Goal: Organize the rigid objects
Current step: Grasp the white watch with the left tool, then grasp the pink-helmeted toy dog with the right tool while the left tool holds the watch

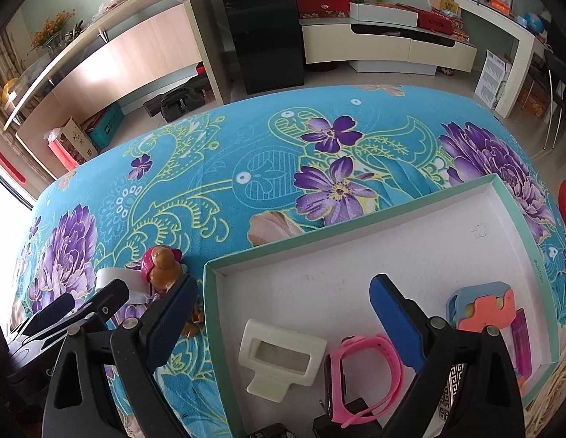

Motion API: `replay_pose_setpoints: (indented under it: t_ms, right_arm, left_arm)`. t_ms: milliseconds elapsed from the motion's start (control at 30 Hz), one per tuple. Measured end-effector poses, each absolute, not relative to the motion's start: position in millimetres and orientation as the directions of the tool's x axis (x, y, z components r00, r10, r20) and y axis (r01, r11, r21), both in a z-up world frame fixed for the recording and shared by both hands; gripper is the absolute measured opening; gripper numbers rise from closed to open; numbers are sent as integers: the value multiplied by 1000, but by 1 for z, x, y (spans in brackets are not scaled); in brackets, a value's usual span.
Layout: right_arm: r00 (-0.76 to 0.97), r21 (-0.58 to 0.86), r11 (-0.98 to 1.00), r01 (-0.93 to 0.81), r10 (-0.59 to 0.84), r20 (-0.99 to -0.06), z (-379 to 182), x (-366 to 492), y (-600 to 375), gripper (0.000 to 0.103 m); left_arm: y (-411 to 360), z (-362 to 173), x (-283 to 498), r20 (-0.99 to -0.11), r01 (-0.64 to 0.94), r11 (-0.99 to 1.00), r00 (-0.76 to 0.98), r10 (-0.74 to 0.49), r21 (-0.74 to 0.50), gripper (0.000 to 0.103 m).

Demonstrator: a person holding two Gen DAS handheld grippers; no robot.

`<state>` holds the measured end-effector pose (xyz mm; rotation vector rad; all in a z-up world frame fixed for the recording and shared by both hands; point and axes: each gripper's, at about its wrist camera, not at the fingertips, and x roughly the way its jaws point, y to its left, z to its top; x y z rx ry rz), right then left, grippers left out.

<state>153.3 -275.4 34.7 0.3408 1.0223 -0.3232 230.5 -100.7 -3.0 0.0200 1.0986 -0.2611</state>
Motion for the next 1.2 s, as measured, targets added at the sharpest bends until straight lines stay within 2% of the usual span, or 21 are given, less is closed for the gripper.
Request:
replay_pose_setpoints:
  t_ms: [133,233,333,633,1200]
  right_arm:
    - [478,124,902,413,-100,-873,33,155,-275,95]
    - [475,124,903,411,-95,-875,31,155,-275,95]
    - [476,127,903,411,-94,-875,31,155,-275,95]
    - [478,128,905,406,-91,-874,32,156,-275,95]
    - [530,96,952,292,-77,-844,38,165,-246,95]
  left_arm:
    - [-103,-10,233,-881,225,964,416,-226,-141,83]
    - [-108,-11,233,-876,235,959,416,-244,-155,74]
    - [-111,-11,232,-871,253,950,404,-278,-185,59]
    - [-103,-2,228,-865,236,956,428,-264,-175,58]
    - [-48,8,213,-874,95,984,453,-177,-150,58]
